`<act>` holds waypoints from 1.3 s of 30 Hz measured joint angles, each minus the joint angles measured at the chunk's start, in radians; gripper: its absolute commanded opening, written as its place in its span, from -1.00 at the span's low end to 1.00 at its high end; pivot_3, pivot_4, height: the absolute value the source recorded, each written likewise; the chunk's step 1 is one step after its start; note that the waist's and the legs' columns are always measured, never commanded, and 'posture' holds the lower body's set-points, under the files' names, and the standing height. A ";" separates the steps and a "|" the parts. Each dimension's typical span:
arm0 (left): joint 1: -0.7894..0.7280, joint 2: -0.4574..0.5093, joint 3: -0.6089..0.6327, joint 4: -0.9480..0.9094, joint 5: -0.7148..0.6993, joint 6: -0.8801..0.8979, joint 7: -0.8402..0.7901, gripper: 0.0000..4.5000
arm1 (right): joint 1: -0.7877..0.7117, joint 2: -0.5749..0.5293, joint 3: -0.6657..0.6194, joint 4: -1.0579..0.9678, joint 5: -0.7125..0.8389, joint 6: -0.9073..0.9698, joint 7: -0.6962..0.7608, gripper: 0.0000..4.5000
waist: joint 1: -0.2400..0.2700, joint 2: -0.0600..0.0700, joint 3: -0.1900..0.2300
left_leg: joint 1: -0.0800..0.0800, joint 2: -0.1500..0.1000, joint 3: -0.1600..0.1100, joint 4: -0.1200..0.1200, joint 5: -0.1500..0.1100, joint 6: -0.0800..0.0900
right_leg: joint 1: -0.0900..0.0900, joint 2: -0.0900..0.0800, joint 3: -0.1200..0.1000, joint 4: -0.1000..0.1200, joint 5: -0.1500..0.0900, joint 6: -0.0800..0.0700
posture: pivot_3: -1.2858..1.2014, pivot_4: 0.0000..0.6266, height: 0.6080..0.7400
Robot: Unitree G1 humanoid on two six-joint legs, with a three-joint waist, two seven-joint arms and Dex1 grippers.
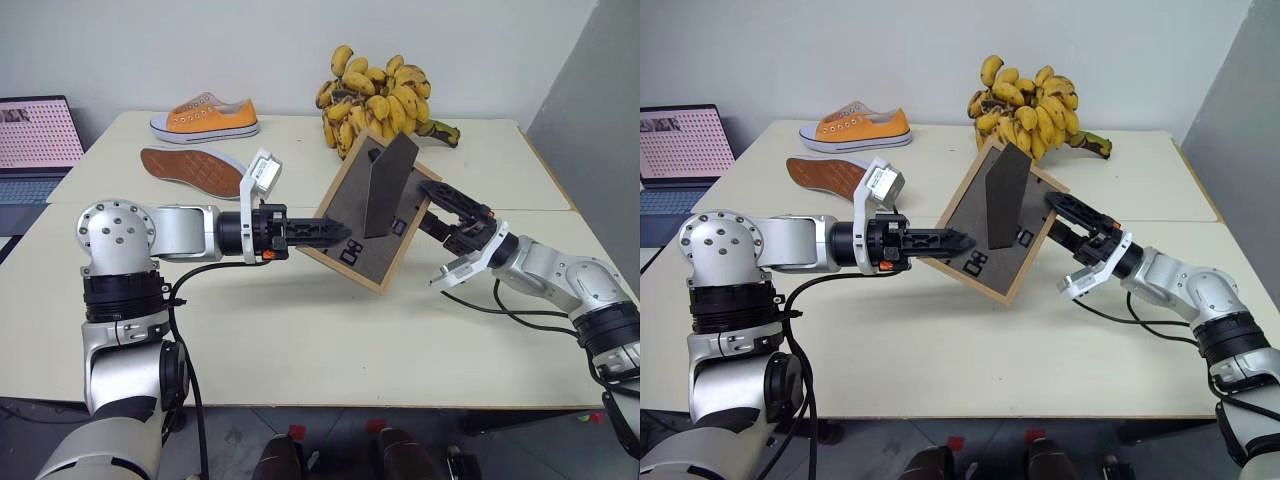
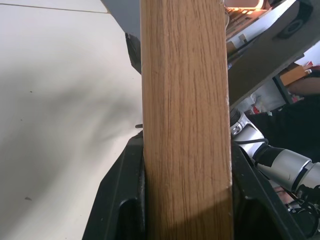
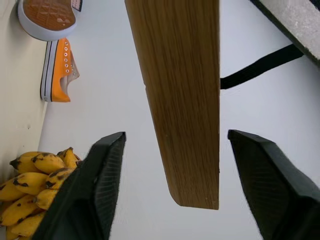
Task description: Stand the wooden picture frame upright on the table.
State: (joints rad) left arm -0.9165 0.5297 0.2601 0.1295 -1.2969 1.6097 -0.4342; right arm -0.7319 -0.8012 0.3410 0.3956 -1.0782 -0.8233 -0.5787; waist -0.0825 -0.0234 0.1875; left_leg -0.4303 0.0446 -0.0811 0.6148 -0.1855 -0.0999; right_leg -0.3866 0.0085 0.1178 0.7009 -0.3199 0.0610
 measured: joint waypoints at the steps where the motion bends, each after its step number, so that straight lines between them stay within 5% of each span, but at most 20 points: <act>1: 0.000 0.000 0.000 0.000 -0.002 0.000 0.005 -0.42 | 0.000 0.001 0.000 0.000 0.000 0.000 -0.002 0.06 | 0.000 0.000 0.000 | 0.000 0.000 0.000 0.000 0.000 0.000 | 0.000 0.000 0.000 0.000 0.000 0.000 | 0.03 -0.52 1.00; 5: 0.000 0.002 0.000 0.004 -0.005 0.000 0.012 -0.42 | 0.000 0.012 0.004 -0.001 -0.001 0.002 -0.017 -0.37 | 0.000 0.000 0.000 | 0.000 0.000 0.000 0.000 0.000 0.000 | 0.000 0.000 0.000 0.001 0.000 0.000 | 0.03 -0.52 1.00; 19: 0.000 0.003 0.002 0.025 -0.023 0.000 0.013 -0.42 | -0.001 0.017 0.005 -0.002 -0.008 0.016 -0.034 -0.42 | 0.000 0.000 0.000 | 0.000 0.000 0.000 0.001 0.000 0.000 | 0.000 0.000 0.000 0.002 0.000 0.000 | 0.03 -0.52 1.00; 27: 0.001 0.003 0.001 -0.007 -0.009 -0.006 0.008 0.42 | -0.001 0.017 0.018 -0.001 -0.007 0.024 -0.013 -0.42 | 0.000 0.000 0.000 | 0.000 0.000 0.000 0.003 0.000 0.000 | 0.000 0.000 0.000 0.003 0.000 0.000 | 0.03 -0.52 1.00; 33: 0.003 0.042 -0.016 -0.066 0.069 -0.097 -0.048 0.42 | -0.015 0.026 0.036 0.009 -0.006 0.019 -0.011 -0.42 | 0.000 0.000 0.000 | 0.000 0.000 0.000 0.004 0.000 0.000 | 0.000 0.000 0.000 0.004 0.000 0.000 | 0.03 -0.52 1.00; 39: 0.076 0.199 0.067 -0.241 0.178 -0.370 -0.207 0.42 | -0.081 0.081 0.056 0.131 0.046 -0.023 0.047 -0.42 | -0.011 0.000 0.000 | 0.002 0.000 0.002 0.004 0.000 0.000 | 0.000 0.000 0.002 0.005 0.000 0.000 | 0.03 -0.52 1.00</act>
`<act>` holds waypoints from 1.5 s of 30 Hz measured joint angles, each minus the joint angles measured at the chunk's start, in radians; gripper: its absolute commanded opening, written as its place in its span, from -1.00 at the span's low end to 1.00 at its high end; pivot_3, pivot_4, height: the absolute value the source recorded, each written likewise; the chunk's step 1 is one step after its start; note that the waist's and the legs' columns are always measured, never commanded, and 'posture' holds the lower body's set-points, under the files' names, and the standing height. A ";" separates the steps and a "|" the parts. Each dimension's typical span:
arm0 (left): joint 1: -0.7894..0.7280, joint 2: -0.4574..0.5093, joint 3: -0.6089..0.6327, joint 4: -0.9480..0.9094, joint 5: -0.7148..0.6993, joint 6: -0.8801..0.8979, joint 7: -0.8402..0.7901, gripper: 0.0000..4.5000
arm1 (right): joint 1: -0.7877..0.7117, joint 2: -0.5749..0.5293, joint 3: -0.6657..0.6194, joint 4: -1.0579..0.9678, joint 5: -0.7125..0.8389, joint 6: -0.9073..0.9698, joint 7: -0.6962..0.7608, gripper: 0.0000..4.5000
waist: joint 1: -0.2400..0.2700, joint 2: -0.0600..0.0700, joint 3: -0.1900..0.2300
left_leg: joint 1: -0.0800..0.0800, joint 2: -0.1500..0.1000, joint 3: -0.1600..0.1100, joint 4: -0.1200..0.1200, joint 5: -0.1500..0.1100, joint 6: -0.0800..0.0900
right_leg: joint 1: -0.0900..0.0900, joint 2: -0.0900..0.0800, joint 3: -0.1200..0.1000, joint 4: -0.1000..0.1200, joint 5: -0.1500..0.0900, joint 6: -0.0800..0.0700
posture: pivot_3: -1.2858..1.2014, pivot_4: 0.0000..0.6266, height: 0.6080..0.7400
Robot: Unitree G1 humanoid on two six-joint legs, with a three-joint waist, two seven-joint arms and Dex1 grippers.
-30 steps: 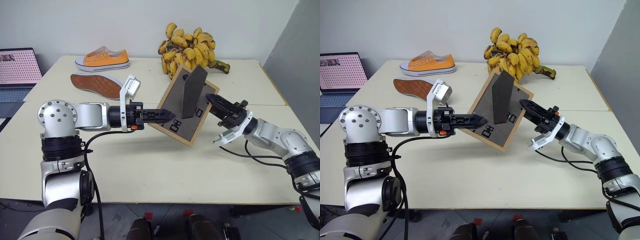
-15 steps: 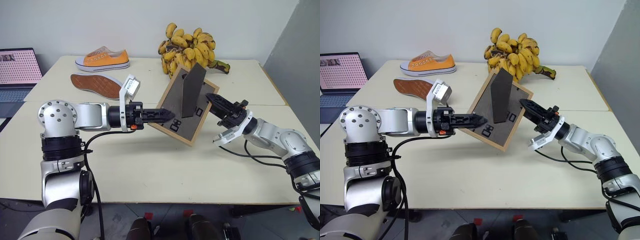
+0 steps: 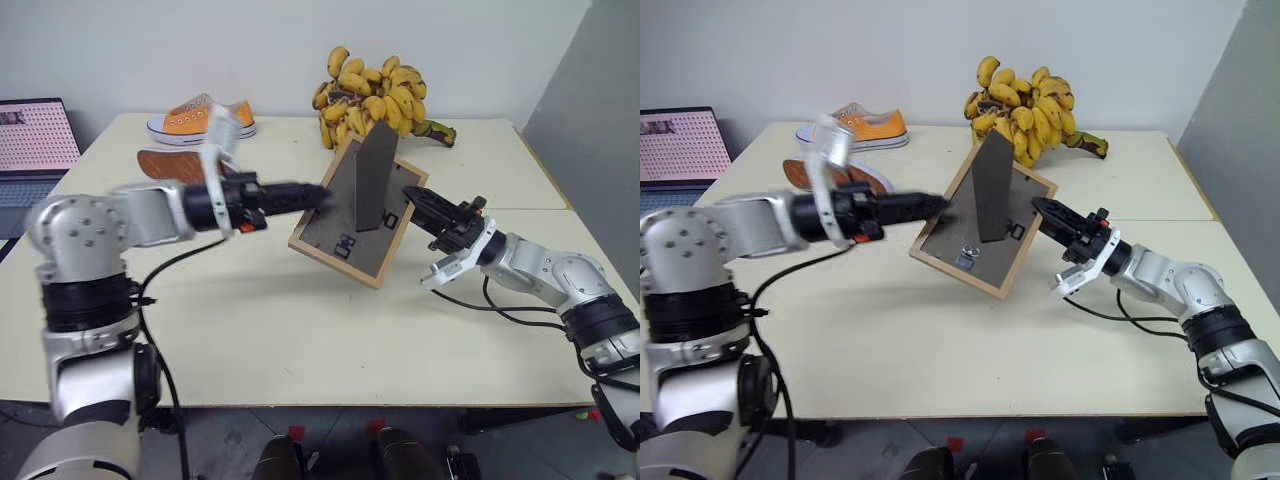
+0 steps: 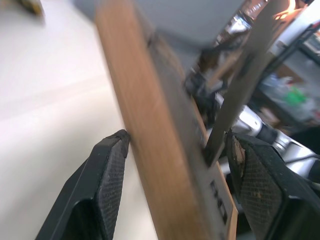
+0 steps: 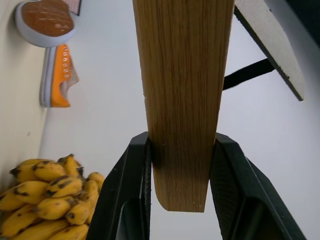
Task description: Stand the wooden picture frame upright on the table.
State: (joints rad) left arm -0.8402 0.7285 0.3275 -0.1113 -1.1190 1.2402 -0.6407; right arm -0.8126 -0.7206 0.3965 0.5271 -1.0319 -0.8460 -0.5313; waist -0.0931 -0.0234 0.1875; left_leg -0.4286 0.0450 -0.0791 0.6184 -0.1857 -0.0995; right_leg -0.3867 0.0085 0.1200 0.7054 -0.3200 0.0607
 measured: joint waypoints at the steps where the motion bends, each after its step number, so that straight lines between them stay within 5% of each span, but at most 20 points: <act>1: 0.052 0.035 0.052 -0.034 0.001 -0.031 -0.023 0.42 | -0.006 0.021 0.003 0.042 0.037 -0.016 0.029 -0.42 | -0.005 0.000 0.000 | 0.001 0.000 0.001 -0.001 0.000 0.000 | 0.000 0.000 0.001 0.000 0.000 0.000 | 0.03 -0.52 1.00; 7: 0.613 0.175 0.301 -0.309 0.041 -0.094 -0.182 0.42 | -0.060 0.142 0.010 0.224 0.362 -0.116 0.318 -0.42 | -0.025 0.000 0.000 | 0.004 0.001 0.001 -0.005 -0.001 0.001 | 0.004 -0.002 0.000 -0.003 0.000 0.000 | 0.03 -0.52 1.00; 11: 0.965 0.166 0.427 -0.450 0.141 -0.175 -0.255 0.42 | -0.032 0.279 0.007 0.237 0.781 -0.042 0.731 -0.42 | -0.021 -0.002 0.000 | 0.012 0.002 -0.002 -0.006 -0.001 0.001 | 0.014 -0.001 -0.004 -0.006 -0.001 -0.001 | 0.03 -0.52 1.00; 19: 1.149 0.115 0.527 -0.518 0.192 -0.276 -0.257 0.42 | 0.104 0.433 -0.051 0.007 1.356 0.535 1.339 -0.42 | 0.023 -0.003 0.000 | 0.014 0.002 -0.006 -0.006 -0.001 0.001 | 0.017 -0.002 -0.009 -0.007 -0.002 -0.003 | 0.03 -0.52 1.00; 25: 1.137 0.129 0.557 -0.512 0.166 -0.284 -0.226 0.42 | 0.236 0.473 -0.099 -0.032 1.471 0.872 1.428 -0.42 | 0.028 -0.001 0.001 | 0.013 0.002 -0.006 -0.008 -0.001 0.001 | 0.014 -0.001 -0.009 -0.007 -0.003 -0.005 | 0.03 -0.52 1.00; 37: 0.974 0.174 0.486 -0.450 0.094 -0.277 -0.113 0.42 | 0.268 0.566 -0.224 -0.055 1.486 1.027 1.398 -0.42 | 0.022 -0.001 0.001 | 0.013 0.003 -0.005 -0.009 -0.001 0.001 | 0.014 0.001 -0.008 -0.008 -0.003 -0.005 | 0.03 -0.52 1.00; 43: 0.884 0.174 0.402 -0.427 0.082 -0.282 -0.068 0.44 | 0.307 0.564 -0.243 -0.097 1.462 1.053 1.370 0.23 | 0.026 -0.001 0.001 | 0.013 0.003 -0.004 -0.009 -0.001 0.001 | 0.013 0.001 -0.008 -0.008 -0.004 -0.005 | 0.03 -0.52 1.00; 45: 0.855 0.173 0.376 -0.417 0.080 -0.289 -0.059 0.44 | 0.334 0.559 -0.243 -0.130 1.439 1.056 1.355 0.23 | 0.024 -0.001 0.001 | 0.013 0.003 -0.004 -0.009 -0.001 0.001 | 0.013 0.001 -0.008 -0.008 -0.004 -0.005 | 0.03 -0.52 1.00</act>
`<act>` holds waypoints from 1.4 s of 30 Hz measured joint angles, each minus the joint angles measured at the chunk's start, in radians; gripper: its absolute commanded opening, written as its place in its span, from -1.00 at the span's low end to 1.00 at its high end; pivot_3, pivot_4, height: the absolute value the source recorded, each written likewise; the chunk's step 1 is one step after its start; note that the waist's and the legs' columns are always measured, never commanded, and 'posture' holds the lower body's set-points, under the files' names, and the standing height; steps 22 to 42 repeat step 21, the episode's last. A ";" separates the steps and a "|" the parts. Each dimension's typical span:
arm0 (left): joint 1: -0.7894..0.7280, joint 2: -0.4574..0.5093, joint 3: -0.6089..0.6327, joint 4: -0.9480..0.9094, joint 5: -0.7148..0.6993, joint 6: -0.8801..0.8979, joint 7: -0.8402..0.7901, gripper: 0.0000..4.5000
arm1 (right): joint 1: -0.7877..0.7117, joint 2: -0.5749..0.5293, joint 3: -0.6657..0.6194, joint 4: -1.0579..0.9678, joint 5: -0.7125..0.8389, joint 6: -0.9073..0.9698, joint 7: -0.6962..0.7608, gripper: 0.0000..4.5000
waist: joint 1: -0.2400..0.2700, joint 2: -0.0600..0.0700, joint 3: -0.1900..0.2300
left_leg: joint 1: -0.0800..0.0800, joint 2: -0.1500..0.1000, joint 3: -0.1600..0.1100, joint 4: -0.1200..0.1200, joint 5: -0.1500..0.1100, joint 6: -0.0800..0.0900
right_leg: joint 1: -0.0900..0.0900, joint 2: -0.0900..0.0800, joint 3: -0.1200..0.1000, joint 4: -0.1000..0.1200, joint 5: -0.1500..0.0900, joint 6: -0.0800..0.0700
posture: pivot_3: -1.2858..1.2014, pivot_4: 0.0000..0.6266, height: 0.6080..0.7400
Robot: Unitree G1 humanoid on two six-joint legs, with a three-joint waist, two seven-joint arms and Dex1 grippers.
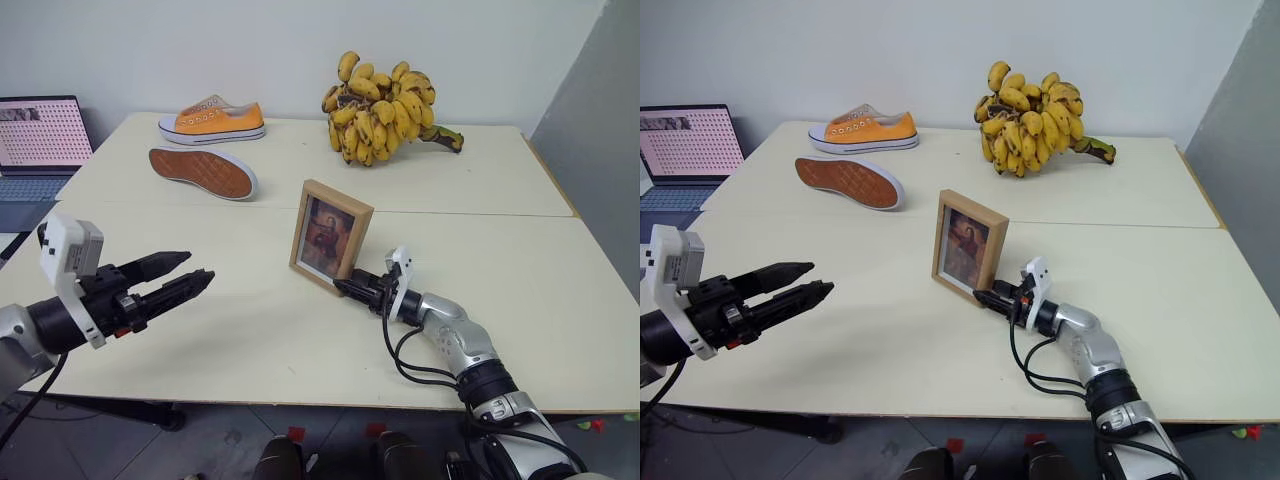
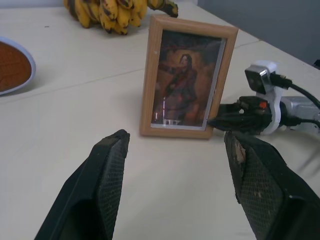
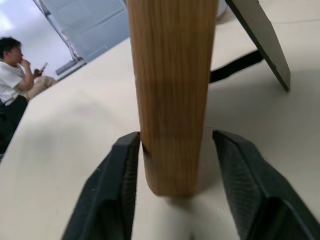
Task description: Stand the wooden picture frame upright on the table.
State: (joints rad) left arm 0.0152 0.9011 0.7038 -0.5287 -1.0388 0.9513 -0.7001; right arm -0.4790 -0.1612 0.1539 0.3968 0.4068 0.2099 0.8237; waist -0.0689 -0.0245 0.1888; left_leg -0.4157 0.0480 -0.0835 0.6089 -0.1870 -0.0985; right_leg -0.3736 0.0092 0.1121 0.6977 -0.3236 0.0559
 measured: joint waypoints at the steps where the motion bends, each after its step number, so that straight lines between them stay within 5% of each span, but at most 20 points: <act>1: -0.005 0.000 -0.009 0.004 0.000 -0.001 0.001 0.44 | 0.004 -0.002 0.000 -0.009 -0.002 0.002 -0.001 0.23 | -0.001 0.000 0.000 | 0.000 0.000 0.000 0.000 0.000 0.000 | 0.000 0.000 0.000 0.000 0.000 0.000 | 0.03 -0.52 1.00; 6: -0.041 -0.006 -0.061 0.019 0.000 -0.016 0.006 0.44 | 0.048 -0.033 0.001 -0.086 -0.033 0.021 -0.008 0.23 | -0.003 0.000 0.000 | 0.000 0.000 0.000 0.000 0.000 0.000 | 0.000 0.000 0.000 0.000 0.000 0.000 | 0.03 -0.52 1.00; 12: -0.079 -0.025 -0.154 0.028 0.014 -0.048 0.006 0.44 | 0.215 -0.233 -0.005 -0.362 -0.118 0.085 -0.050 0.23 | 0.014 0.001 0.000 | -0.001 -0.001 0.001 0.000 0.000 0.000 | 0.000 -0.001 0.001 -0.001 -0.001 0.002 | 0.03 -0.52 1.00; 16: -0.097 -0.050 -0.229 0.030 0.051 -0.096 -0.014 0.44 | 0.338 -0.406 -0.154 -0.670 -0.060 0.262 -0.083 0.23 | 0.019 0.002 0.001 | -0.001 -0.001 0.002 0.000 0.000 0.000 | -0.001 0.000 0.003 -0.001 -0.003 0.004 | 0.03 -0.52 1.00; 21: -0.170 -0.094 -0.341 0.062 0.101 -0.141 -0.027 0.44 | 0.335 -0.442 -0.319 -0.970 0.120 0.489 -0.184 0.23 | 0.009 0.001 0.000 | 0.000 0.002 0.002 0.000 0.000 0.000 | -0.001 0.003 0.004 -0.001 -0.003 0.004 | 0.03 -0.52 1.00; 42: -0.170 -0.094 -0.341 0.062 0.101 -0.141 -0.027 0.44 | 0.335 -0.442 -0.319 -0.970 0.120 0.489 -0.184 0.23 | 0.009 0.001 0.000 | 0.000 0.002 0.002 0.000 0.000 0.000 | -0.001 0.003 0.004 -0.001 -0.003 0.004 | 0.03 -0.52 1.00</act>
